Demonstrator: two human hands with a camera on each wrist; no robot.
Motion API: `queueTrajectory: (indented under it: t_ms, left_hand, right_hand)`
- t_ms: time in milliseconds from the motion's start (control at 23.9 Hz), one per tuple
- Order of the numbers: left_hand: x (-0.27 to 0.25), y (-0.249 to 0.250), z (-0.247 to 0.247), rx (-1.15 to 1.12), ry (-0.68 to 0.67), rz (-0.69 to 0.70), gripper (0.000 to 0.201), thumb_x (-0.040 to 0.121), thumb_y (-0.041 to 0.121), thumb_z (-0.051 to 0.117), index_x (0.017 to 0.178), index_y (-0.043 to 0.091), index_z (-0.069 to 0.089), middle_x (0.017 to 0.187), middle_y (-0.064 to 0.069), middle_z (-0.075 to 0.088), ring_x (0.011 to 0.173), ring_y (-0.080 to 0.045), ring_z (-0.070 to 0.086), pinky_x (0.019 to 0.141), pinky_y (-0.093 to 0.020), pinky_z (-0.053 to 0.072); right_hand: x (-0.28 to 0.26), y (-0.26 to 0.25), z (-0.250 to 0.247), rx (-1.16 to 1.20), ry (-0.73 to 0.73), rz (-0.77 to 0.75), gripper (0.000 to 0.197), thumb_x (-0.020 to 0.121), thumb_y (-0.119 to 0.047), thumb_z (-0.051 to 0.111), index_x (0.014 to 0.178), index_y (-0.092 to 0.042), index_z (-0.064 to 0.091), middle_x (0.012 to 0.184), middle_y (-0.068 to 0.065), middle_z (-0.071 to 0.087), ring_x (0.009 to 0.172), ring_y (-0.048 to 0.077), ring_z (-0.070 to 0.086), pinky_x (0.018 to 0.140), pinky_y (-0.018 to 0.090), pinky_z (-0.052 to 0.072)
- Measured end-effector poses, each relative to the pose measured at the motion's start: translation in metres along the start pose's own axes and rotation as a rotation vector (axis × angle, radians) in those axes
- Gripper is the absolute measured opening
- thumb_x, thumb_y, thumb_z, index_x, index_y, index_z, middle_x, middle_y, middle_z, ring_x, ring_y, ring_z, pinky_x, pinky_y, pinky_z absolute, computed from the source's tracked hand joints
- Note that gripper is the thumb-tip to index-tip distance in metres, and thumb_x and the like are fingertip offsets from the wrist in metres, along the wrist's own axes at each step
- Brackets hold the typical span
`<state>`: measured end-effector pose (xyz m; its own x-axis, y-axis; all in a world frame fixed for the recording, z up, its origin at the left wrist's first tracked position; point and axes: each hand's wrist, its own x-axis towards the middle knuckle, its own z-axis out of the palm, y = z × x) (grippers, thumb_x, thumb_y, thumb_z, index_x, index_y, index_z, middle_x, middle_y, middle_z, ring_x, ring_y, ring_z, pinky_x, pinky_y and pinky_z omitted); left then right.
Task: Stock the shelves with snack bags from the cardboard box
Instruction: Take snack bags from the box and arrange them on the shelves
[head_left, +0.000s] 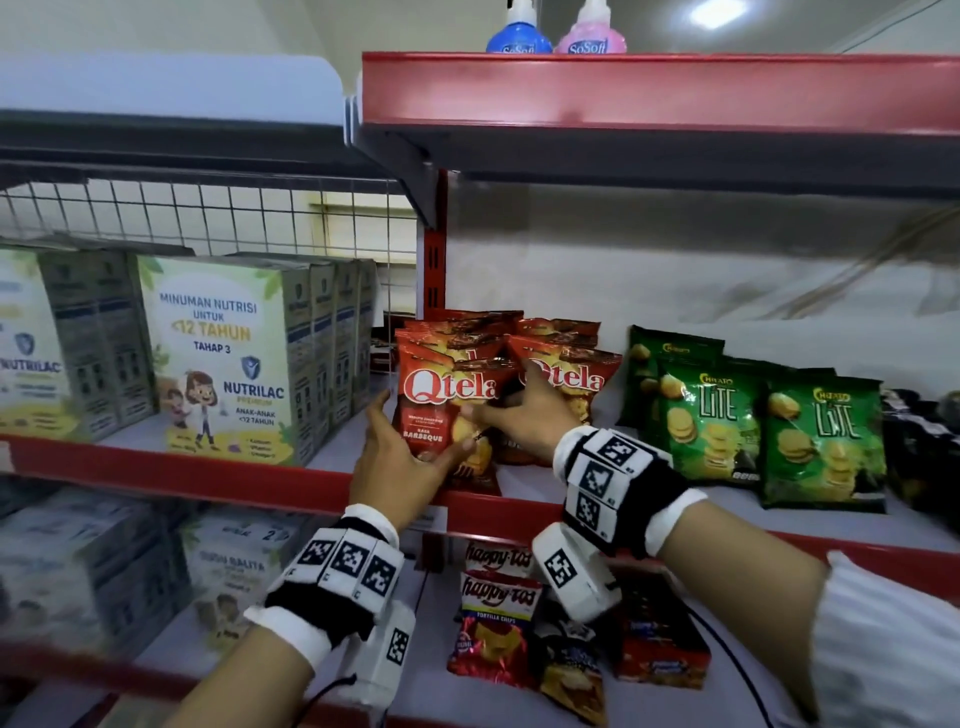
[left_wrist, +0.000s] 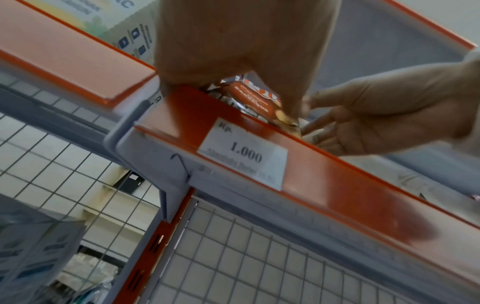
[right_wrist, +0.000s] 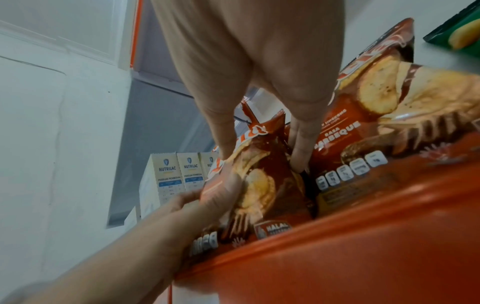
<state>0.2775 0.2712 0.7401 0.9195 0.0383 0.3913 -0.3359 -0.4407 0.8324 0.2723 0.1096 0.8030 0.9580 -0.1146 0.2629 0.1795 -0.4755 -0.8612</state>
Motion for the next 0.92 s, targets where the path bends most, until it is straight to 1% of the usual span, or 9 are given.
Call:
queueTrajectory:
  t_ms: [84, 167, 251, 335, 502, 669, 753, 837, 921]
  left_hand:
    - [0.002, -0.001, -0.002, 0.026, 0.059, 0.007, 0.105, 0.062, 0.056, 0.079, 0.139, 0.024, 0.015, 0.137, -0.015, 0.045, 0.117, -0.034, 0.055, 0.096, -0.048, 0.048]
    - [0.002, 0.001, -0.002, 0.081, 0.125, -0.002, 0.102, 0.064, 0.056, 0.076, 0.139, 0.020, 0.016, 0.136, -0.019, 0.041, 0.115, -0.038, 0.054, 0.091, -0.047, 0.049]
    - [0.002, 0.005, 0.003, 0.179, 0.136, -0.034, 0.103, 0.068, 0.058, 0.072, 0.141, 0.016, 0.013, 0.136, -0.023, 0.037, 0.114, -0.042, 0.052, 0.088, -0.048, 0.047]
    - [0.004, 0.011, 0.006, 0.228, 0.155, -0.062, 0.106, 0.071, 0.056, 0.071, 0.144, 0.012, 0.009, 0.139, -0.026, 0.033, 0.120, -0.044, 0.047, 0.093, -0.050, 0.043]
    - [-0.001, 0.011, 0.015, 0.221, 0.321, 0.020, 0.106, 0.068, 0.051, 0.076, 0.144, 0.005, 0.017, 0.140, -0.028, 0.030, 0.131, -0.041, 0.030, 0.105, -0.052, 0.030]
    - [-0.029, 0.026, 0.038, 0.167, 0.460, 0.259, 0.074, 0.073, 0.031, 0.077, 0.132, 0.006, 0.040, 0.138, -0.024, 0.031, 0.131, -0.040, 0.028, 0.104, -0.055, 0.026]
    - [-0.040, 0.040, 0.053, 0.157, 0.408, 0.357, 0.053, 0.077, 0.024, 0.073, 0.122, 0.008, 0.049, 0.130, -0.021, 0.038, 0.125, -0.036, 0.035, 0.101, -0.049, 0.030]
    - [-0.053, 0.054, 0.072, 0.075, 0.298, 0.424, 0.035, 0.084, 0.022, 0.067, 0.112, 0.006, 0.053, 0.116, -0.015, 0.048, 0.113, -0.031, 0.044, 0.095, -0.044, 0.038]
    - [-0.070, 0.068, 0.092, -0.017, 0.193, 0.450, 0.023, 0.090, 0.022, 0.062, 0.103, 0.005, 0.054, 0.102, -0.006, 0.053, 0.101, -0.025, 0.047, 0.090, -0.042, 0.043]
  right_hand:
    - [-0.007, 0.004, -0.006, -0.062, 0.045, -0.013, 0.092, 0.075, -0.036, 0.077, 0.147, -0.024, 0.022, 0.110, 0.000, 0.061, 0.100, 0.015, 0.061, 0.073, 0.015, 0.045]
    - [-0.009, 0.006, -0.017, -0.099, 0.086, -0.008, 0.082, 0.079, -0.036, 0.074, 0.145, -0.026, 0.027, 0.102, -0.004, 0.058, 0.090, 0.010, 0.057, 0.062, 0.014, 0.040]
    - [-0.012, 0.009, -0.029, -0.116, 0.111, 0.013, 0.073, 0.082, -0.032, 0.071, 0.143, -0.026, 0.031, 0.105, -0.002, 0.059, 0.091, 0.013, 0.056, 0.066, 0.019, 0.041]
    - [-0.017, 0.014, -0.036, -0.082, 0.135, 0.042, 0.066, 0.084, -0.026, 0.069, 0.141, -0.024, 0.035, 0.104, 0.000, 0.059, 0.087, 0.012, 0.056, 0.064, 0.020, 0.043]
    - [-0.032, 0.034, -0.054, -0.005, 0.250, 0.016, 0.054, 0.085, -0.017, 0.067, 0.133, -0.021, 0.043, 0.085, -0.008, 0.056, 0.086, 0.013, 0.057, 0.075, 0.029, 0.050]
    - [-0.047, 0.046, -0.074, 0.086, 0.322, -0.064, 0.040, 0.087, -0.008, 0.062, 0.125, -0.015, 0.051, 0.078, -0.007, 0.057, 0.074, 0.010, 0.057, 0.072, 0.026, 0.050]
    - [-0.058, 0.051, -0.083, 0.110, 0.343, -0.103, 0.030, 0.088, -0.012, 0.063, 0.117, -0.015, 0.056, 0.074, -0.006, 0.056, 0.071, 0.010, 0.055, 0.067, 0.024, 0.048]
    - [-0.075, 0.058, -0.094, 0.117, 0.373, -0.144, 0.017, 0.087, -0.017, 0.065, 0.103, -0.015, 0.060, 0.071, -0.005, 0.054, 0.069, 0.012, 0.053, 0.067, 0.032, 0.049]
    - [-0.094, 0.069, -0.108, 0.136, 0.382, -0.182, 0.005, 0.088, -0.016, 0.065, 0.088, -0.017, 0.060, 0.070, -0.003, 0.055, 0.067, 0.013, 0.054, 0.066, 0.034, 0.050]
